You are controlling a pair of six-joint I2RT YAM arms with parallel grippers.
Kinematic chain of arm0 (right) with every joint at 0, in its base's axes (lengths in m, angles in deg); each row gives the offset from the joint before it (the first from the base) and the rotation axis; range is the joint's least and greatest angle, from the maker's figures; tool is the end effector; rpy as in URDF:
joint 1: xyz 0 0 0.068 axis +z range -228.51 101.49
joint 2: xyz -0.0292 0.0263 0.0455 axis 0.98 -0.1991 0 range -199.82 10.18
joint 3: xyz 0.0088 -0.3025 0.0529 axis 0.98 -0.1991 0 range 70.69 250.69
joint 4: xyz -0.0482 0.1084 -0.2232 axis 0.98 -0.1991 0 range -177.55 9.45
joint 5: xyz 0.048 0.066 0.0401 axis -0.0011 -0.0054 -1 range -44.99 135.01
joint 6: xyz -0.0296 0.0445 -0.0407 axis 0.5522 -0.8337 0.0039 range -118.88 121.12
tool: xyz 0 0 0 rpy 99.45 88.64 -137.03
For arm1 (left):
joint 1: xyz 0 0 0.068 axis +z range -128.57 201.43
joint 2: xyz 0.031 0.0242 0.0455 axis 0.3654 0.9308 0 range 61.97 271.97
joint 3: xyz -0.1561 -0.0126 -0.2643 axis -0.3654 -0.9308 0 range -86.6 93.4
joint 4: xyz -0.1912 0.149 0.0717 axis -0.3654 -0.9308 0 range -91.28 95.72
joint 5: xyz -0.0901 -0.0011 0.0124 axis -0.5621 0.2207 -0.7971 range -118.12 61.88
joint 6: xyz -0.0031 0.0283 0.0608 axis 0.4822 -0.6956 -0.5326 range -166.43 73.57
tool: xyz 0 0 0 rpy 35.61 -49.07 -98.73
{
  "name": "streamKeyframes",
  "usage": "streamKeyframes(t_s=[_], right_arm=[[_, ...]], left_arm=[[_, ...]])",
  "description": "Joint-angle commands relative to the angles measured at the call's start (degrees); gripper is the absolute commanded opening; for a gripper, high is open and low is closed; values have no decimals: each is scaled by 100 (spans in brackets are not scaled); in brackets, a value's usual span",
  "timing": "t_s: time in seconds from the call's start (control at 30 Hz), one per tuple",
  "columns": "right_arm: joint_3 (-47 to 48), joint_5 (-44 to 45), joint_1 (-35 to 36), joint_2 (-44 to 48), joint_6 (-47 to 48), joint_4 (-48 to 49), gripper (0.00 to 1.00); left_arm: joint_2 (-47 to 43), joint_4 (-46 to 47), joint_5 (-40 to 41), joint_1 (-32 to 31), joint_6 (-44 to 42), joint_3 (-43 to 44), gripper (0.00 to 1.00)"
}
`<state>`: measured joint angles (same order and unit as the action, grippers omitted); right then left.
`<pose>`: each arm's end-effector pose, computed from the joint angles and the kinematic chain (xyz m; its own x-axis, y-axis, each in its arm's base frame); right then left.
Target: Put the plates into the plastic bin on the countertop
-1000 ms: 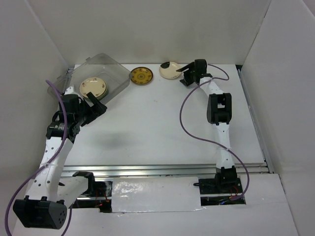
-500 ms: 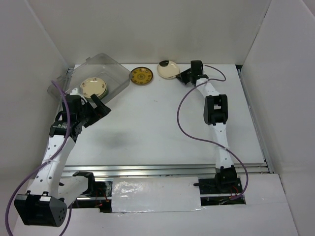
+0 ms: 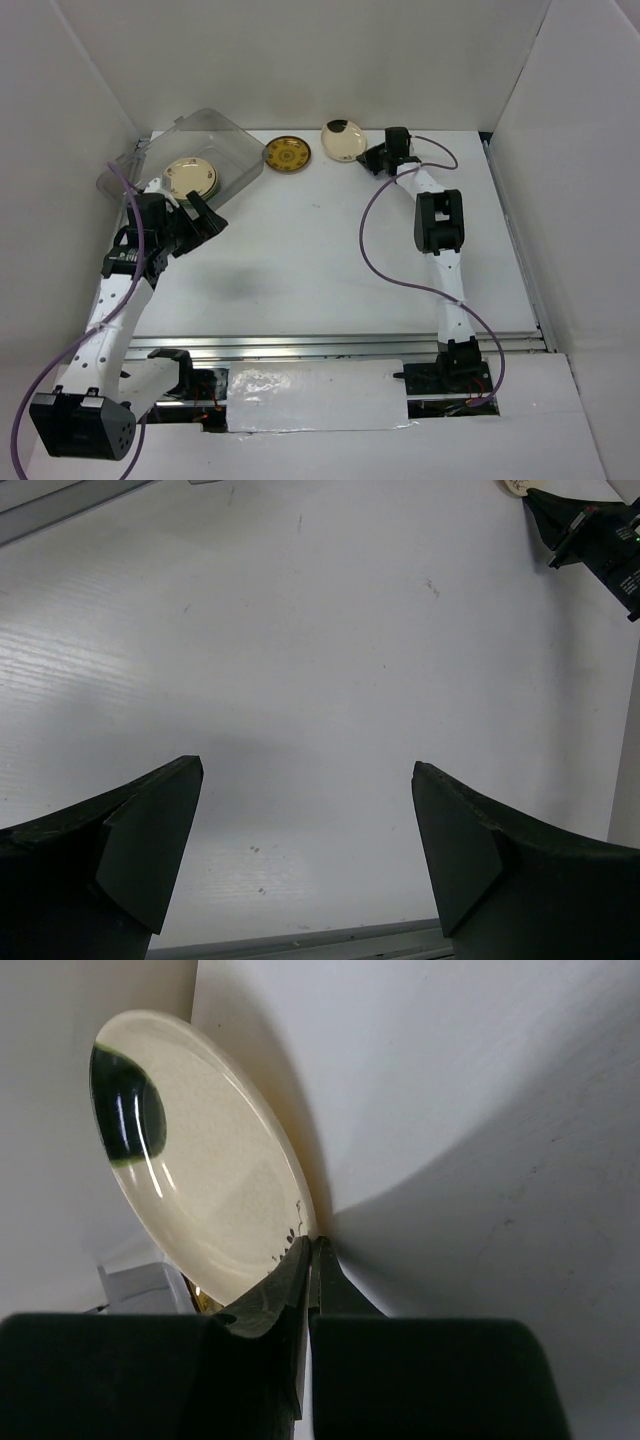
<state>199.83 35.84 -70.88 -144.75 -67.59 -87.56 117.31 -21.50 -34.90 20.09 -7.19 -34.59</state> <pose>0.6294 0.0929 0.1231 -0.4408 0.8690 -0.2249 0.4043 0.4159 0.8146 0.1979 -0.0110 0.3414 -0.4726 -0.6173 -0.6290 -0.2246 0.7745 -0.5914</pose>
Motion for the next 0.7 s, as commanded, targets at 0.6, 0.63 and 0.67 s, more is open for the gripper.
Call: streamKeyframes(t_s=[0.6, 0.63, 0.67], right_arm=[[-3001, 30, -78, 1845, 296, 974, 0], [-2904, -23, -70, 1783, 314, 816, 0], [-2799, -93, -70, 1713, 331, 754, 0]], left_arm=[[-242, 138, 46, -199, -5, -77, 99], [-251, 130, 72, -217, 22, -68, 99], [-251, 112, 81, -226, 22, -68, 99]])
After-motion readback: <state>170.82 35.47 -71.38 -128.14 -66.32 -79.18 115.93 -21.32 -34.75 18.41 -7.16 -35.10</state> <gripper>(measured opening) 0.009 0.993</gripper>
